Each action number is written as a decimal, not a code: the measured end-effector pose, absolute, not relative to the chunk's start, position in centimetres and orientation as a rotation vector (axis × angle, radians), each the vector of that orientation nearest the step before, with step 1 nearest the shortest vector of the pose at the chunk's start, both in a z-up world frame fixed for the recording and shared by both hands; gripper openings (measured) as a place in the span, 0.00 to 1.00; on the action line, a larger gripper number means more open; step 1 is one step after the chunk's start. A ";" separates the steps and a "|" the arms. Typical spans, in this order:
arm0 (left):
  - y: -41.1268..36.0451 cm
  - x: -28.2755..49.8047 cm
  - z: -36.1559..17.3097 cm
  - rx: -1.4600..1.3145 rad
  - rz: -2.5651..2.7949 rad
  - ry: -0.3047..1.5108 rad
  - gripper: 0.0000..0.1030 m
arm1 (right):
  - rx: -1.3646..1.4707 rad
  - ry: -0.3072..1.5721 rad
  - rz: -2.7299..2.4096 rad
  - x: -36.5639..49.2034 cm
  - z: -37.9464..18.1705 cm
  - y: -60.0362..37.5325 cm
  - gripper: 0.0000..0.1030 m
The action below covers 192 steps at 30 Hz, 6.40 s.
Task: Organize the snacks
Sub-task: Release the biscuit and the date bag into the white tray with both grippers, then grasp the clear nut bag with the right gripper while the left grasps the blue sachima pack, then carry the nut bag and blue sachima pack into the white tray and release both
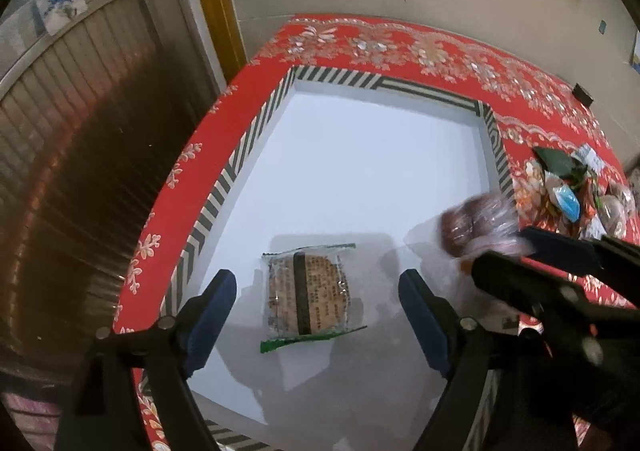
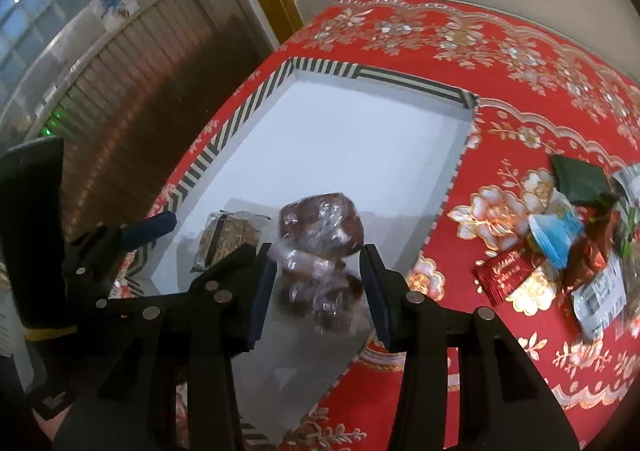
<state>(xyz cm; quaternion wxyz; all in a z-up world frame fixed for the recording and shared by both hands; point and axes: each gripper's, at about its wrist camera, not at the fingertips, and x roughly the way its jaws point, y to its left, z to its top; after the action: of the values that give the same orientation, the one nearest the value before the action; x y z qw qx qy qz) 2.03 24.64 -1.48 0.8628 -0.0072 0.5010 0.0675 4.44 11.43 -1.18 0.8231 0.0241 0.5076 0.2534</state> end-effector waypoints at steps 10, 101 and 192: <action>21.0 1.6 -0.3 0.010 0.152 1.003 0.83 | 0.120 1.032 0.481 3.4 -0.3 6.4 0.71; 3.7 0.1 -5.7 0.230 -0.336 1.174 0.38 | 0.482 1.091 0.017 -5.7 -5.2 -18.8 0.31; 23.1 0.6 -4.2 0.009 -0.029 1.143 0.64 | 0.248 1.048 0.457 8.8 0.3 10.0 0.64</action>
<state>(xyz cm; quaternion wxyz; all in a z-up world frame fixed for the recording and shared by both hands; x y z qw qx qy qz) 0.56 23.06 -4.15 0.8411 0.0043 0.5407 -0.0139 8.76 10.00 0.33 0.8337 0.1170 0.4948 0.2157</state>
